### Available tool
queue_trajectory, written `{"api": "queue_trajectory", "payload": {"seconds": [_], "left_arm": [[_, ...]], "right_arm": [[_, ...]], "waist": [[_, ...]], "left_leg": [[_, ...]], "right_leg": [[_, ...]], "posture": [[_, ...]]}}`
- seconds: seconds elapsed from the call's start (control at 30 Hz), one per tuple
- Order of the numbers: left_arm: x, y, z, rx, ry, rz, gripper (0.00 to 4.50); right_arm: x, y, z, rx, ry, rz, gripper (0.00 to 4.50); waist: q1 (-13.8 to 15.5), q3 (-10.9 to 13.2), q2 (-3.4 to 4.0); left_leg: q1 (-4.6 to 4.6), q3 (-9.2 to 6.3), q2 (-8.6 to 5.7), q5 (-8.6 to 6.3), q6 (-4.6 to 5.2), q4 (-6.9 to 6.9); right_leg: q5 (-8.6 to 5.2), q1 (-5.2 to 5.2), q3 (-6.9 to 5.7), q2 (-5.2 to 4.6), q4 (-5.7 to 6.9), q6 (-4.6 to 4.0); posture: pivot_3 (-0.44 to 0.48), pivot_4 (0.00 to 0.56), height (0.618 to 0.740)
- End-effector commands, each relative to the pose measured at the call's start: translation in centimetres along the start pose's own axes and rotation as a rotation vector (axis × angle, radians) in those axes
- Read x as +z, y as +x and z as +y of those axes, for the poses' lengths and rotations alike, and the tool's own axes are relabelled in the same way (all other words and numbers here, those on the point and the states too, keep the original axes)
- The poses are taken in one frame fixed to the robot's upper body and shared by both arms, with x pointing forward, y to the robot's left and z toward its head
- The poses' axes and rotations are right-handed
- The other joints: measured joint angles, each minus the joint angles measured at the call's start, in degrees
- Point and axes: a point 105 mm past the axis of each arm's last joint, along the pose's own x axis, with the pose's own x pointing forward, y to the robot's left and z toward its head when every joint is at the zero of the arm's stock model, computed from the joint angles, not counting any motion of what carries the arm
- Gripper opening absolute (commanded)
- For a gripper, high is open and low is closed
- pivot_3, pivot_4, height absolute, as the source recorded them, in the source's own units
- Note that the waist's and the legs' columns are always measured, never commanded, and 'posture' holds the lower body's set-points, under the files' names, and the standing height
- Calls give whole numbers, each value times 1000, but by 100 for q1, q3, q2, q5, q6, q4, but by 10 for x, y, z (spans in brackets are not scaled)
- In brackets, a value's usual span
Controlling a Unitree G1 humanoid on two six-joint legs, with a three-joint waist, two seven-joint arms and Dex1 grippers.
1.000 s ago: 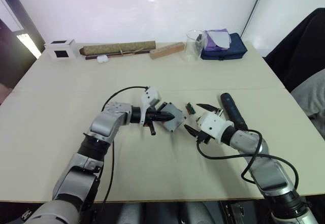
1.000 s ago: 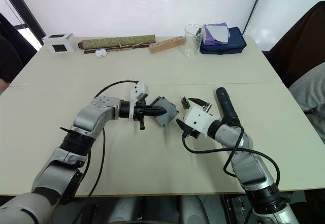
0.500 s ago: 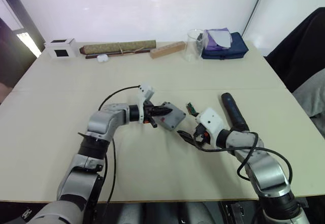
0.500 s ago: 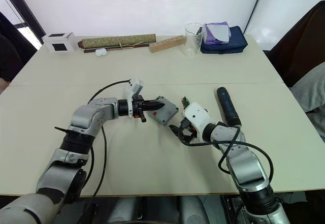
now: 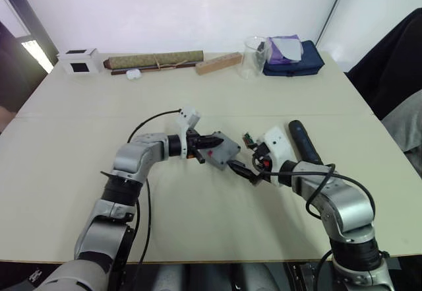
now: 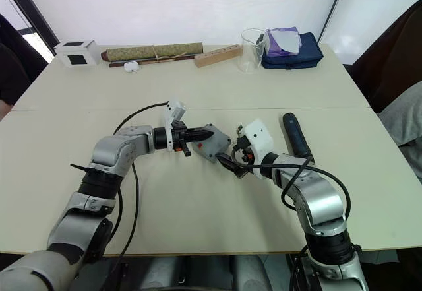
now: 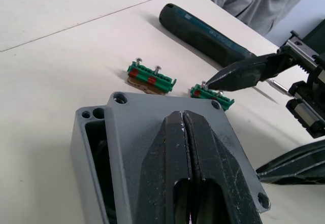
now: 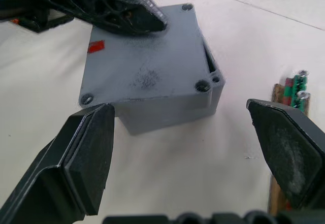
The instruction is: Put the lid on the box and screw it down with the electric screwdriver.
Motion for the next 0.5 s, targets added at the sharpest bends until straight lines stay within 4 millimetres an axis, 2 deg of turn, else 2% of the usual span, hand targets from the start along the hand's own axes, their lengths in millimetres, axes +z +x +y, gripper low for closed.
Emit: {"api": "queue_trajectory", "payload": {"seconds": [0.03,0.5], "left_arm": [[2,0,2,13,-8,-6,0],[2,-4,1,20,-14,-20,0]], "right_arm": [[16,-3,-1,-12,-18,-59,4477],[16,-1,-13,-47,-16,-55,4477]], "waist": [[0,0,0],[-3,0,0]], "left_leg": [[0,0,0,0,0,0],[-2,2,0,0,0,-1]], "right_leg": [[0,0,0,0,0,0],[0,-1,0,0,-1,0]], "posture": [[0,150,736],[0,150,736]]}}
